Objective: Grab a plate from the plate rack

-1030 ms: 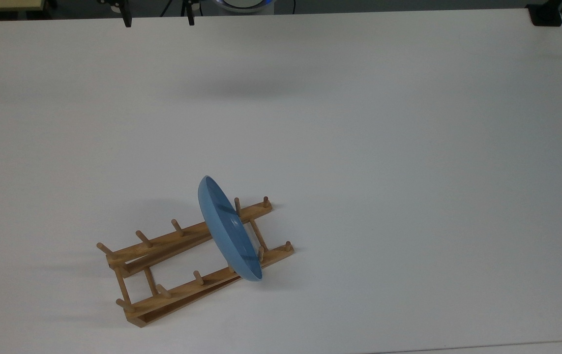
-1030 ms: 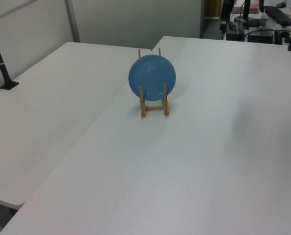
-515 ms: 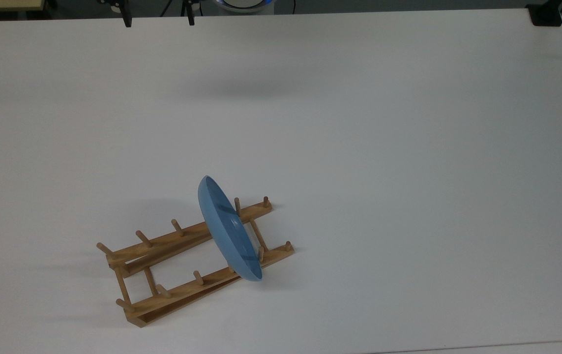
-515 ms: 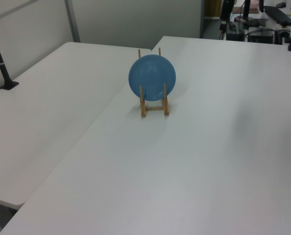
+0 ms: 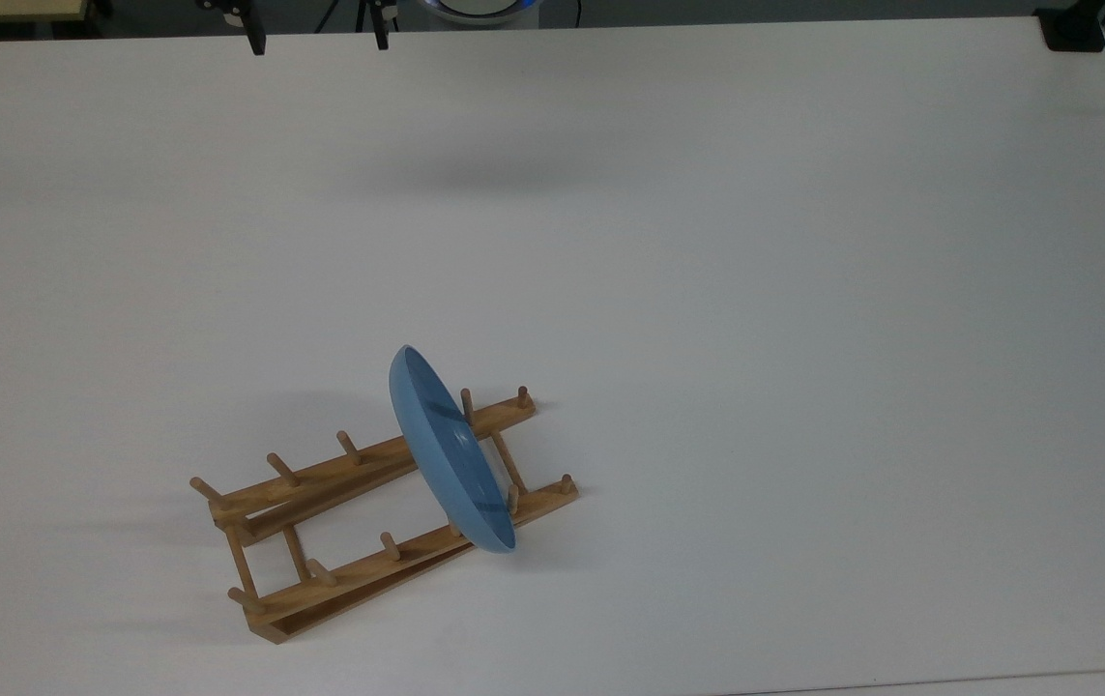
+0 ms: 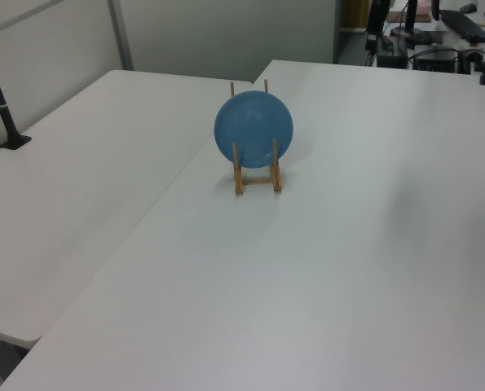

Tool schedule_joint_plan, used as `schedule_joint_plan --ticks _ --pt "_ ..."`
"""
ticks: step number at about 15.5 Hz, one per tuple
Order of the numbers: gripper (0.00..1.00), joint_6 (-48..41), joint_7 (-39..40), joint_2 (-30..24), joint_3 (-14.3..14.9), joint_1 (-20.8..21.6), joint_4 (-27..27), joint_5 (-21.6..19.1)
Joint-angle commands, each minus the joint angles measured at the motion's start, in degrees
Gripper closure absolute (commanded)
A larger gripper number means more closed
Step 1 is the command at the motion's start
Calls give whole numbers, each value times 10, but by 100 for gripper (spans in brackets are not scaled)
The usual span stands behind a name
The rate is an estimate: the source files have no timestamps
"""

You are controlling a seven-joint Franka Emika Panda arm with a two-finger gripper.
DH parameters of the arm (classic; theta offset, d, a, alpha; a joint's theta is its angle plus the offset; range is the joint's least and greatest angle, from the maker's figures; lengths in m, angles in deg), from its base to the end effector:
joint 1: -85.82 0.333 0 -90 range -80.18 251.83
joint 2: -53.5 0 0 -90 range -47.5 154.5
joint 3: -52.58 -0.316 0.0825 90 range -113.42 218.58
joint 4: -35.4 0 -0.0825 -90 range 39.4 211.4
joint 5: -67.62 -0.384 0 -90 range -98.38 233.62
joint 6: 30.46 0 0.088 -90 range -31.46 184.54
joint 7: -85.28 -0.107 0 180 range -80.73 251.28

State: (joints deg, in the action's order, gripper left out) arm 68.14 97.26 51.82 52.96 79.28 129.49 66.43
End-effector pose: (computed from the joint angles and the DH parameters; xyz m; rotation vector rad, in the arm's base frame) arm 0.5555 -0.0655 0.6207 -3.1311 -0.1352 -0.1725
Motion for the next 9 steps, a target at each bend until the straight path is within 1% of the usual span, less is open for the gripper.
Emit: schedule_joint_plan --ticks 1,3,5,6,9 --pt "0 -8 12 -13 5 1 11 -11" --pt "0 -6 36 -10 5 0 11 -7" --pt "0 10 121 -5 6 0 10 1" --pt "0 21 149 -5 6 -5 10 3" --pt "0 64 156 -5 5 -8 10 7"
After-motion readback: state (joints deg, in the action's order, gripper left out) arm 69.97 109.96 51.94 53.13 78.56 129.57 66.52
